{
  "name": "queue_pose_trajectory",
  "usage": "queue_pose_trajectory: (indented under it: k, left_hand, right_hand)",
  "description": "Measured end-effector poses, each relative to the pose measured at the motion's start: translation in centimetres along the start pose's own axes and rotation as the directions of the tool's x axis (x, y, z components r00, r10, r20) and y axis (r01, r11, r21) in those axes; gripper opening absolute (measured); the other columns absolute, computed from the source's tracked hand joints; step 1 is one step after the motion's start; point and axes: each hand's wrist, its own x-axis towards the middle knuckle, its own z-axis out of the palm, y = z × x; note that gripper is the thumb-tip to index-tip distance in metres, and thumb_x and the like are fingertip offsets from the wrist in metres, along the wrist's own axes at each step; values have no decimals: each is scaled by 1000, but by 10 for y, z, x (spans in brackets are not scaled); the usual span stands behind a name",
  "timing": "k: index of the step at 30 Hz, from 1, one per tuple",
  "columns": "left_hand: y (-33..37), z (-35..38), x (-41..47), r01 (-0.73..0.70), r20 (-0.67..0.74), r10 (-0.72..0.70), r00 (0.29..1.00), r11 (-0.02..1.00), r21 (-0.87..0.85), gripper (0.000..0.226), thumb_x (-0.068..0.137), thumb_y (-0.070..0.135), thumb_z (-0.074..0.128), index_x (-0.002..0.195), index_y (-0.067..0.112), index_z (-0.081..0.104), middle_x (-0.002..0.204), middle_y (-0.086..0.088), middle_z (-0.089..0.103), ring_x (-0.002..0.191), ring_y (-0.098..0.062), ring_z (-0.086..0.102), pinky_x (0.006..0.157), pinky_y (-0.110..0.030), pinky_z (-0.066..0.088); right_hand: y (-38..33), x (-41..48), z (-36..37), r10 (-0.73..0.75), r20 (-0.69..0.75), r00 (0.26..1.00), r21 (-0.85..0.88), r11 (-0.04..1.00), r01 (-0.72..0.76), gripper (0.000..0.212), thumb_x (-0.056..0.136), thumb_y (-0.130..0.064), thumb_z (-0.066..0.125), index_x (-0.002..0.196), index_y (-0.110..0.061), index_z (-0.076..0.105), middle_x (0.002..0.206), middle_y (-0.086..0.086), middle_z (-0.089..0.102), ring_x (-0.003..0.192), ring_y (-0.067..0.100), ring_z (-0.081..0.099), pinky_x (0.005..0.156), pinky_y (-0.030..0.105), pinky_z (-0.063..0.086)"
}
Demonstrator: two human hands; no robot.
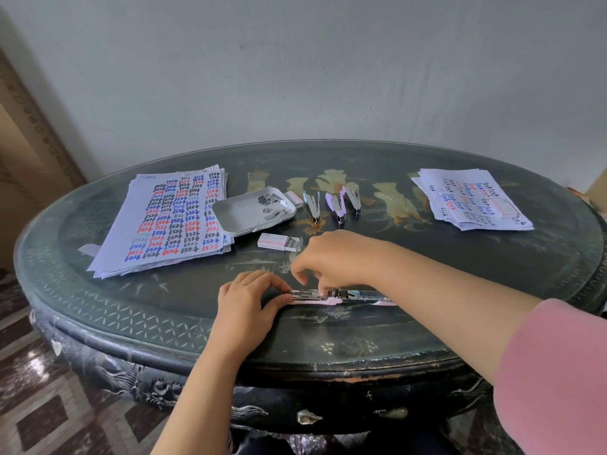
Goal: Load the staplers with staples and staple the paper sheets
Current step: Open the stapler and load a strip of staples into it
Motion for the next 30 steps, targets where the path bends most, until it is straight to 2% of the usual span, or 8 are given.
queue_pose_trajectory:
  k: [5, 8, 10, 13, 16, 22, 27, 30]
  left_hand:
    - [0, 0, 0, -2, 0, 2, 1000, 1000, 3, 8, 80, 37, 70, 84, 37, 62, 93, 24, 61, 103, -6, 51, 87, -29, 27]
    - [0, 0, 0, 1, 1, -1, 1000, 1000, 4, 8, 80, 37, 69, 84, 36, 62, 92, 24, 61, 103, -5, 51, 87, -29, 26]
    - [0, 0, 0, -1, -2, 1, 1000, 1000, 5, 8, 81, 38, 69, 84, 36, 63, 92, 24, 61, 102, -5, 51, 87, -29, 27]
    - [0, 0, 0, -6, -5, 6, 1000, 1000, 4, 8, 80, 38, 70, 84, 37, 62, 91, 24, 61, 101, -6, 52, 88, -32, 31]
    - [0, -1, 0, -10, -3, 10, 1000, 1000, 1, 8, 80, 38, 70, 83, 38, 62, 90, 24, 61, 100, -6, 52, 89, -33, 33]
    - [0, 0, 0, -12, -9, 12, 1000, 1000, 10, 8, 81, 38, 69, 84, 36, 63, 91, 24, 61, 100, -6, 52, 88, -33, 32]
    - [-1, 1, 0, -9, -17, 9, 1000, 1000, 8, 11, 79, 37, 71, 83, 37, 61, 91, 24, 60, 101, -9, 54, 88, -33, 33]
    - [-1, 1, 0, -5, -24, 5, 1000, 1000, 15, 13, 79, 36, 72, 82, 35, 60, 91, 25, 58, 100, -11, 55, 88, -35, 35]
  right_hand:
    - [5, 1, 8, 35, -68, 997, 108, 994, -28, 31, 78, -31, 75, 105, -26, 61, 73, -14, 45, 73, 14, 50, 64, 29, 39]
    - [5, -4, 10, 32, -83, 996, 195, 981, -15, 21, 85, -25, 70, 105, -27, 65, 81, -9, 57, 64, 0, 45, 67, 29, 43]
    - [7, -8, 7, 23, -65, 998, 217, 976, -8, 26, 88, -16, 65, 109, -31, 67, 83, -9, 63, 62, -5, 45, 67, 29, 44]
    - [6, -11, 3, -24, -1, 1000, 130, 991, 24, 40, 88, -10, 63, 116, -37, 65, 78, -14, 60, 63, 0, 48, 58, 23, 40]
    - [0, -9, 2, -57, -9, 998, 6, 998, 57, 44, 88, -5, 59, 117, -38, 63, 69, -17, 44, 71, 12, 50, 56, 25, 37]
    - [-3, -7, 5, -75, 14, 997, -46, 996, 76, 35, 88, -8, 56, 112, -32, 64, 67, -15, 38, 78, 19, 55, 66, 31, 45]
    - [-4, -1, 3, -85, 32, 996, -104, 991, 88, 32, 88, -6, 54, 109, -29, 61, 68, -13, 36, 68, 15, 46, 58, 29, 37]
    - [-5, 1, 3, -91, 29, 995, -119, 989, 93, 26, 85, -1, 53, 97, -24, 55, 68, -10, 39, 63, 14, 43, 50, 28, 31]
